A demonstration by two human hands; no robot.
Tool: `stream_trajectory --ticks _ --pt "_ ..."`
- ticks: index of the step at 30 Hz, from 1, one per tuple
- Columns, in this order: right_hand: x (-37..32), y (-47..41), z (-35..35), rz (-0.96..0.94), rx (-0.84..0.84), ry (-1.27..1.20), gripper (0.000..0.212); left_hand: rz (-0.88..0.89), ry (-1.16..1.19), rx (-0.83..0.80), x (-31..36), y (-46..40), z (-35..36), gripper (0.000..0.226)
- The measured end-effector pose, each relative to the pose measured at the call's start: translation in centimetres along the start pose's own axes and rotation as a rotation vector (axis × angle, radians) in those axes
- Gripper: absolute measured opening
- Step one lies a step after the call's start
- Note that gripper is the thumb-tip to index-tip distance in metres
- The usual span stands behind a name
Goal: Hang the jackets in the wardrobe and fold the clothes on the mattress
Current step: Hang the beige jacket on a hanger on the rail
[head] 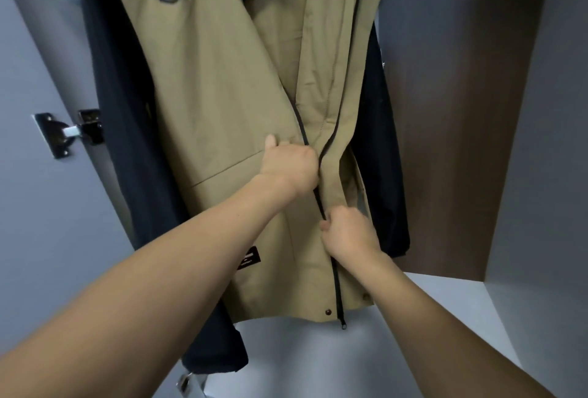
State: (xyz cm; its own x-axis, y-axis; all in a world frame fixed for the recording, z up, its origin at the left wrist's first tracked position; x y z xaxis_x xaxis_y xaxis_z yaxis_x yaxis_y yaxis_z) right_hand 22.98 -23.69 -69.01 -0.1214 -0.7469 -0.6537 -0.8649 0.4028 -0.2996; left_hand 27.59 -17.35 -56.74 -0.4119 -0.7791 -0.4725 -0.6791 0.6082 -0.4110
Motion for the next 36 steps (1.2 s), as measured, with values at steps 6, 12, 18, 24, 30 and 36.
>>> stream_trajectory --ticks 6,12,18,24,30,36 --pt "-0.7 -1.2 -0.7 0.026 -0.049 -0.032 0.022 -0.168 -0.023 0.193 -5.3 -3.5 -6.3 0.025" --pt "-7.4 -4.7 -6.0 -0.102 0.16 -0.123 0.026 -0.003 -0.065 0.143 -3.5 -4.0 -7.0 0.01" --pt "-6.3 -5.6 -5.3 -0.013 0.099 -0.122 0.021 -0.134 -0.158 0.291 -8.0 -6.3 -11.4 0.01" --pt "-11.2 -8.8 -9.3 -0.088 0.087 -0.161 0.022 -0.039 -0.117 0.31 -7.4 -8.3 -12.4 0.012" --pt "-12.1 -10.4 -11.3 -0.105 0.154 -0.104 0.023 -0.022 -0.356 0.388 -8.7 -10.5 -15.6 0.026" --pt "-12.9 -11.3 -10.5 -0.09 -0.016 -0.004 0.02 -0.191 -0.155 0.416 -12.8 -12.4 -19.0 0.018"
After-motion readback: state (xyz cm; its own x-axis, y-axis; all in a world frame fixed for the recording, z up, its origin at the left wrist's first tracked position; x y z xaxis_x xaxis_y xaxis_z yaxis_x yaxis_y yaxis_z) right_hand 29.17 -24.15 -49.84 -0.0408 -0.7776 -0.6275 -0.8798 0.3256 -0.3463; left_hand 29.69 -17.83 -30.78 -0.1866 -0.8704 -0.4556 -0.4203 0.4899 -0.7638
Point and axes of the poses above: each hand's wrist, its own y-axis away from the middle knuckle, its own z-axis out of the palm, x = y × z, the point moved 9 cm from there along -y, towards the middle knuckle, and after that the axes turned 12 degrees about -y, right-handed, at the moved point
